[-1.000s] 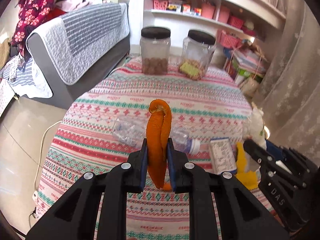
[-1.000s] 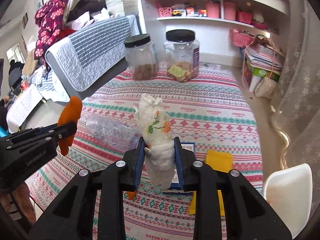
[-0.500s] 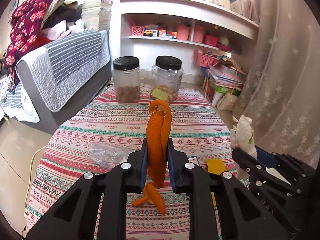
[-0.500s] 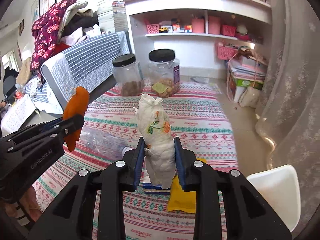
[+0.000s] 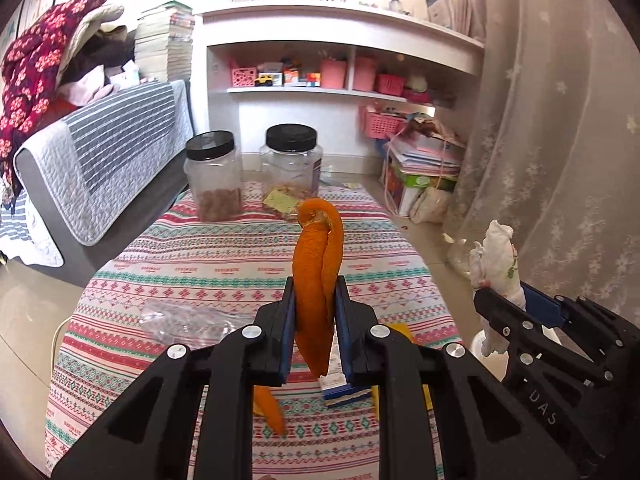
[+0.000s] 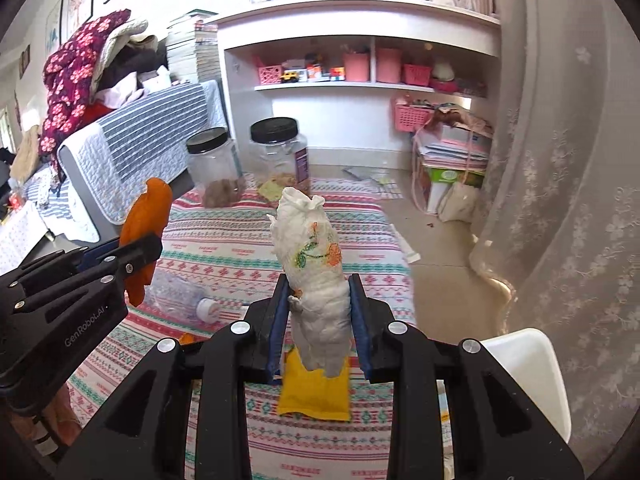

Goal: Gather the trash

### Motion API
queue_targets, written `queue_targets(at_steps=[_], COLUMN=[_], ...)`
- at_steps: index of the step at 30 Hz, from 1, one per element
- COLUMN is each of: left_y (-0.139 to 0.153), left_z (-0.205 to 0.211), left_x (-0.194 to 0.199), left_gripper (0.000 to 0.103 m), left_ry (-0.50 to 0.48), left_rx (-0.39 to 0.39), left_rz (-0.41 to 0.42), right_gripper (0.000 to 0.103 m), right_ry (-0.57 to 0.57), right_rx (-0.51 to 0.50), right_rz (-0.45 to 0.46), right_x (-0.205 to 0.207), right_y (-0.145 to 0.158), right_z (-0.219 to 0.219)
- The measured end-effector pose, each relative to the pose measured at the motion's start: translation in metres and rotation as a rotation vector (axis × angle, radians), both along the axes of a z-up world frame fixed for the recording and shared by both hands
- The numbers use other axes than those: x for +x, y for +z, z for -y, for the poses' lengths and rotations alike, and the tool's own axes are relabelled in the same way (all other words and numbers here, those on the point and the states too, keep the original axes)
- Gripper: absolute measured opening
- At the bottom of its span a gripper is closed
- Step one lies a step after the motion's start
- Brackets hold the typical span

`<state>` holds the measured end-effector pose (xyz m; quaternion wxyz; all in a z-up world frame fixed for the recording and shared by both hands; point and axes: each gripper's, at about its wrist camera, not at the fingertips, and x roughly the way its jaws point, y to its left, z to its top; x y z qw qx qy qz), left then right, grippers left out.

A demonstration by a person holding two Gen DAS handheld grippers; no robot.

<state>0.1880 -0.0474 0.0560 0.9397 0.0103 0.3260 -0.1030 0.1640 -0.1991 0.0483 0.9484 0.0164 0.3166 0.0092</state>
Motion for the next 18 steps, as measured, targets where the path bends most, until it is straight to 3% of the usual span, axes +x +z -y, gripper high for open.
queue_targets(at_steps=[18], left_y=[-0.002], left_z=[0.075], left_x=[-0.010], left_gripper=[0.020], left_ry=[-0.122], left_rx=[0.005], left_rz=[-0.004], right_gripper=[0.030], right_ry=[-0.187], right_rx=[-0.058], right_rz=[-0.007], right_x=[-0.030], right_y=[-0.002], right_z=[0.076])
